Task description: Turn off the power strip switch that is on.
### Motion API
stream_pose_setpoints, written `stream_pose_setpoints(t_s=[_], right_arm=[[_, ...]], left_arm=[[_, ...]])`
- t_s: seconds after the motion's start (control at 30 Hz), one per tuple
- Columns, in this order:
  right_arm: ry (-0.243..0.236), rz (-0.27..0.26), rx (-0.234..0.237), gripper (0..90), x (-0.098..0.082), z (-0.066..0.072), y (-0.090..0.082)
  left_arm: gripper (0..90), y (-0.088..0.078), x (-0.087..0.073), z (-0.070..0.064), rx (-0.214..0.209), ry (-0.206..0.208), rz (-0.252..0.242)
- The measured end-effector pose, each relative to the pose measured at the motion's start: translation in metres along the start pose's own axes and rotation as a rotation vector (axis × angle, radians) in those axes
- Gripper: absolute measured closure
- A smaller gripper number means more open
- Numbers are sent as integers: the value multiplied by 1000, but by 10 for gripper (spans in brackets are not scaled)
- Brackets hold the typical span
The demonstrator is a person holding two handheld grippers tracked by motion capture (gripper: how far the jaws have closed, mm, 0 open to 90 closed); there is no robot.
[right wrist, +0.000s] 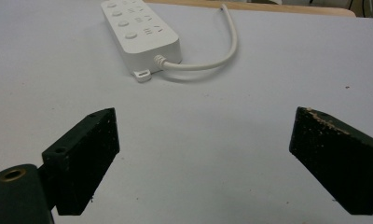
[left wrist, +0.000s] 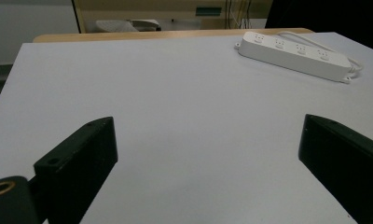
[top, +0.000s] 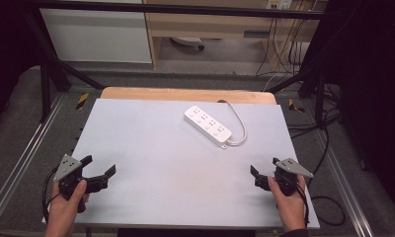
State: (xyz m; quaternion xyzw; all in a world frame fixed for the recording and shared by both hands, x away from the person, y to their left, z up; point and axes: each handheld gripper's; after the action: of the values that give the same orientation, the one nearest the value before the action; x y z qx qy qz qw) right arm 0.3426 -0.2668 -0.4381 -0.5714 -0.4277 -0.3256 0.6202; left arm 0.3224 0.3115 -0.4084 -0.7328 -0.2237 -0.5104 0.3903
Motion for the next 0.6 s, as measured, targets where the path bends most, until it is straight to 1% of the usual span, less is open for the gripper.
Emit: stream_pose_setpoints(t_s=[0.17, 0.3, 0.37, 0.43, 0.5, 0.6], right_arm=[[-12, -21, -9, 61, 1, 2, -1], [-16, -24, -6, 60, 2, 5, -3], [-13, -22, -6, 60, 3, 5, -3], [5, -16, -7, 51, 5, 4, -3], [14, -4, 3, 61, 6, 3, -4], [22, -3, 10, 60, 6, 3, -4]], left_arm=[[42, 0, 0, -1, -1, 6, 3], [42, 1, 0, -1, -5, 4, 8], [43, 1, 0, -1, -8, 1, 9], [43, 2, 0, -1, -12, 3, 11], [44, 2, -1, -2, -17, 4, 14], [44, 2, -1, -2, -19, 6, 12]])
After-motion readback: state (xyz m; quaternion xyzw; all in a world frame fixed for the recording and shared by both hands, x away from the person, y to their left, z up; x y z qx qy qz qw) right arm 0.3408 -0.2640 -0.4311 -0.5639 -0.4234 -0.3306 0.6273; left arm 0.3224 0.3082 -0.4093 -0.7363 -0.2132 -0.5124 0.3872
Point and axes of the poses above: each handheld gripper's, and its own axes: y roughly forward along the jaws, x roughly out of its top, z roughly to its left, and after that the axes turned 12 degrees about -x, right-handed
